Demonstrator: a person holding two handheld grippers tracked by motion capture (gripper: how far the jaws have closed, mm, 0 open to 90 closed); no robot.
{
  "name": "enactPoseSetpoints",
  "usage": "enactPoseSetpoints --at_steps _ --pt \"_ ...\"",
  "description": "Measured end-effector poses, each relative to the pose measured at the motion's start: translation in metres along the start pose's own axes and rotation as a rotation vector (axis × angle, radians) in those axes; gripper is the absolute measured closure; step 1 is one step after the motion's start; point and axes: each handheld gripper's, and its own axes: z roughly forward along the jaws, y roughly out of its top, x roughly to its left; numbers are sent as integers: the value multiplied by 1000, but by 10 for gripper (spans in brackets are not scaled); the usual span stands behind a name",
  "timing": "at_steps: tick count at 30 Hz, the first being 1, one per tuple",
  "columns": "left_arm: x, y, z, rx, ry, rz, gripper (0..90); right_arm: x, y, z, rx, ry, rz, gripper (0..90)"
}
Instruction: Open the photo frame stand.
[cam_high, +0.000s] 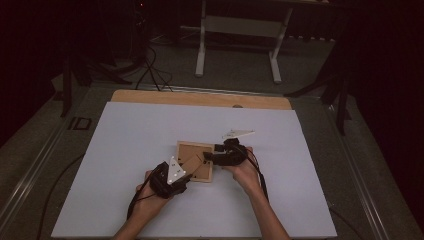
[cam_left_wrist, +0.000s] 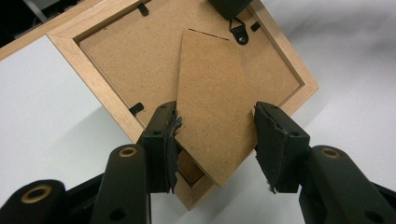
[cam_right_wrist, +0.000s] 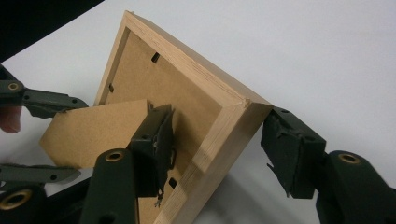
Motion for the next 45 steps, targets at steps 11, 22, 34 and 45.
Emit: enactPoseSetpoints --at_steps 11,22,34,45 --pt "6 -5 -1 3 -82 -33 522 1 0 -8 -8 22 -17 490" --pt "15 -6 0 2 -200 -116 531 7 1 -12 -36 22 -54 514" --pt "21 -6 -1 1 -265 -151 616 13 1 -17 -47 12 -100 531" --pt "16 1 6 19 -212 -97 629 17 3 -25 -76 -16 -127 554"
